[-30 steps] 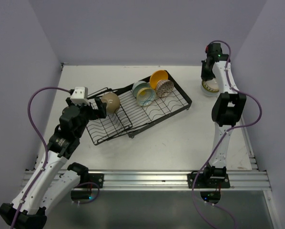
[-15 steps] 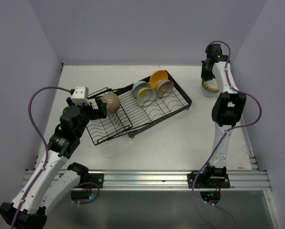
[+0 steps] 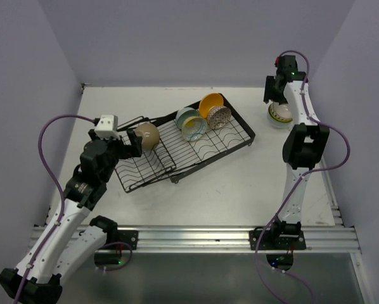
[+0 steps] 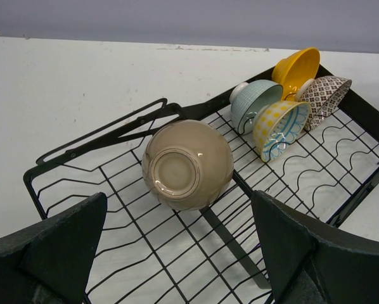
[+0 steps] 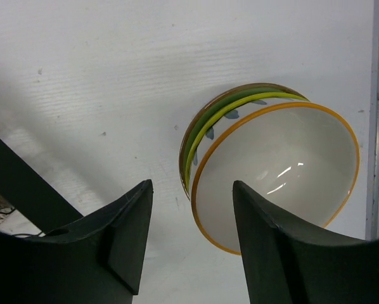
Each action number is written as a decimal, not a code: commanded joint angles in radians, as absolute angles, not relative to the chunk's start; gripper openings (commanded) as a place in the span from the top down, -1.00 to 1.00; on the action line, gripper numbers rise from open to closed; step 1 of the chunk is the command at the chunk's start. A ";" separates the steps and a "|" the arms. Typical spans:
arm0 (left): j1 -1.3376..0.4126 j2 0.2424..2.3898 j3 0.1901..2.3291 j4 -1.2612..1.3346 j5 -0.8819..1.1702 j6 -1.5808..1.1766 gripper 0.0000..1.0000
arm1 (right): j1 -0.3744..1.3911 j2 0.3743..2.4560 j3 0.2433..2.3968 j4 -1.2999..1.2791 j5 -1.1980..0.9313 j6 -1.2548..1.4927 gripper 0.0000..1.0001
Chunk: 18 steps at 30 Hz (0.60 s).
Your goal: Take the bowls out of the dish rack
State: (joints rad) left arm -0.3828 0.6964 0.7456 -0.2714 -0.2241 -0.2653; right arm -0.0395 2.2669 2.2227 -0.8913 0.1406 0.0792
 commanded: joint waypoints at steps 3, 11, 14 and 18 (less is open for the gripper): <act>-0.385 0.709 0.758 -0.253 -0.244 -0.241 -1.00 | -0.040 2.103 2.243 -0.896 0.127 0.100 -0.23; -0.387 0.849 0.851 -0.280 -0.232 -0.285 -1.00 | -0.031 1.841 1.965 -0.822 0.065 0.186 -0.44; -0.387 0.955 0.975 -0.337 -0.210 -0.334 -1.00 | -0.009 1.746 1.809 -0.752 0.046 0.213 -0.48; -0.388 1.100 1.127 -0.420 -0.186 -0.390 -1.00 | 0.073 1.659 1.659 -0.683 0.034 0.233 -0.60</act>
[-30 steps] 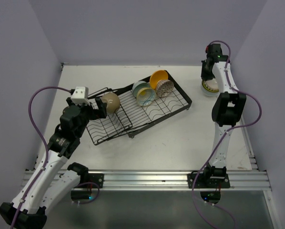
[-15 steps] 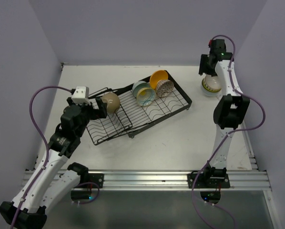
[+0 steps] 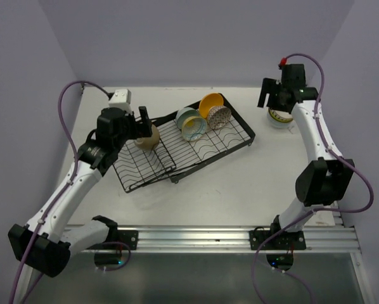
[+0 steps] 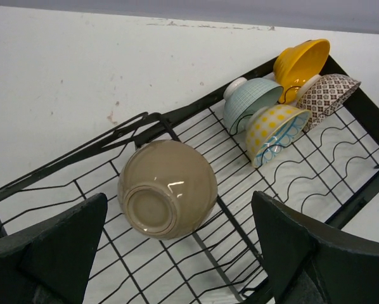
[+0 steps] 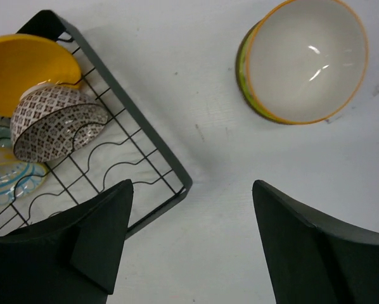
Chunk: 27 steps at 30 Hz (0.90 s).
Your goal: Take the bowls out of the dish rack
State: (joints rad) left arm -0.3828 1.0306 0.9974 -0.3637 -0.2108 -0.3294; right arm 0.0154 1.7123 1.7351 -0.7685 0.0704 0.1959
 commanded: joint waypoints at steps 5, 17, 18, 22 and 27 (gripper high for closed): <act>-0.390 1.290 1.265 -0.561 -0.212 -0.457 -1.00 | 0.170 1.577 1.479 -0.615 0.003 0.256 -0.77; -0.446 1.458 1.400 -0.672 -0.276 -0.554 -1.00 | 0.206 1.447 1.229 -0.396 -0.232 0.322 -0.97; -0.460 1.479 1.423 -0.698 -0.310 -0.558 -1.00 | 0.207 1.440 1.218 -0.390 -0.242 0.327 -0.97; -0.521 1.574 1.540 -0.833 -0.440 -0.580 -1.00 | 0.206 1.422 1.171 -0.379 -0.255 0.322 -0.97; -0.569 1.644 1.615 -0.977 -0.584 -0.624 -1.00 | 0.206 1.416 1.146 -0.351 -0.281 0.337 -0.97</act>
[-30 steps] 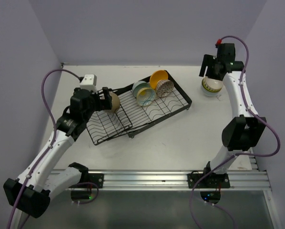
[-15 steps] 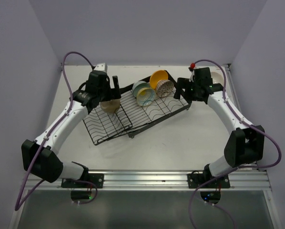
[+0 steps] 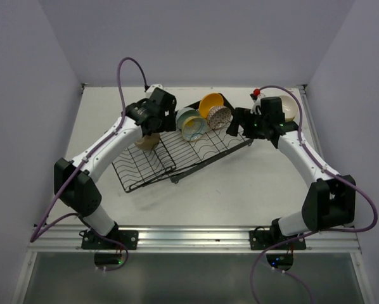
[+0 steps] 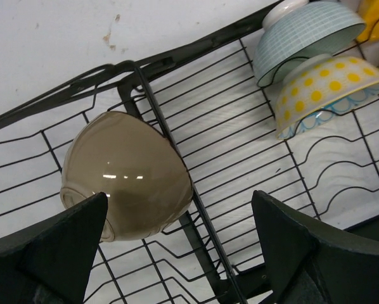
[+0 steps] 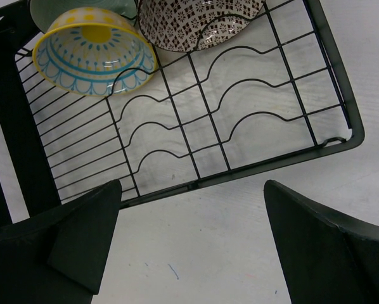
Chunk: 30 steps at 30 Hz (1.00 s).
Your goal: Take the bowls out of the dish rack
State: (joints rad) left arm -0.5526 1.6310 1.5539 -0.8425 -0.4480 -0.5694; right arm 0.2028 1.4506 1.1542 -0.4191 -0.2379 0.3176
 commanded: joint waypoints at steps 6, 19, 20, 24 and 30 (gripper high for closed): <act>-0.606 1.657 1.618 -1.020 -0.629 -0.678 -1.00 | 0.207 1.430 1.135 -0.318 -0.319 0.360 -0.98; -0.660 1.761 1.658 -1.058 -0.741 -0.727 -1.00 | 0.229 1.440 1.115 -0.235 -0.405 0.368 -0.97; -0.660 1.766 1.663 -1.063 -0.761 -0.729 -1.00 | 0.229 1.445 1.115 -0.236 -0.406 0.367 -0.97; -0.660 1.798 1.698 -1.092 -0.804 -0.747 -1.00 | 0.233 1.442 1.101 -0.221 -0.419 0.373 -0.97; -0.660 1.825 1.700 -1.103 -0.839 -0.758 -1.00 | 0.242 1.457 1.095 -0.193 -0.466 0.380 -0.97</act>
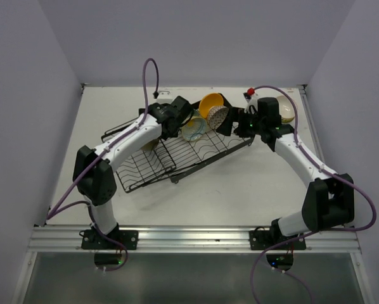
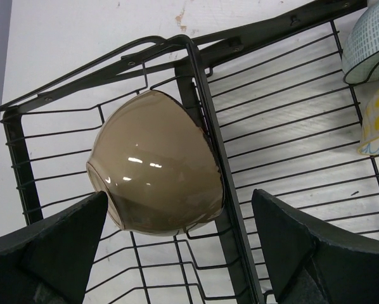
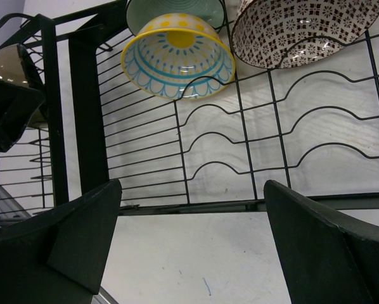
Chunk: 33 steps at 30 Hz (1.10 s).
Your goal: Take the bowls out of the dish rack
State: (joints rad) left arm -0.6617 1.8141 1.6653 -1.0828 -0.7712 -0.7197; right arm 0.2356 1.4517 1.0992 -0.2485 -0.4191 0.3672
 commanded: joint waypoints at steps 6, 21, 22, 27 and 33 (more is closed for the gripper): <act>-0.658 1.845 1.698 -1.135 -0.890 -0.785 -1.00 | 0.244 1.456 1.088 -0.189 -0.472 0.383 -0.97; -0.644 1.832 1.617 -1.056 -0.914 -0.810 -0.96 | 0.261 1.465 1.075 -0.179 -0.480 0.383 -0.97; -0.643 1.829 1.611 -1.049 -0.916 -0.808 -0.96 | 0.261 1.463 1.075 -0.179 -0.479 0.383 -0.97; -0.617 1.798 1.577 -0.970 -0.894 -0.772 -0.81 | 0.265 1.470 1.075 -0.179 -0.474 0.380 -0.97; -0.598 1.804 1.565 -0.953 -0.877 -0.752 -0.55 | 0.267 1.479 1.077 -0.183 -0.466 0.377 -0.97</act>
State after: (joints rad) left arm -0.6270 1.8236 1.5833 -1.0168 -0.8642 -0.7555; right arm 0.2619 1.4731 1.0763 -0.2153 -0.4633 0.3786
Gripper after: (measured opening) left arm 0.809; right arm 0.986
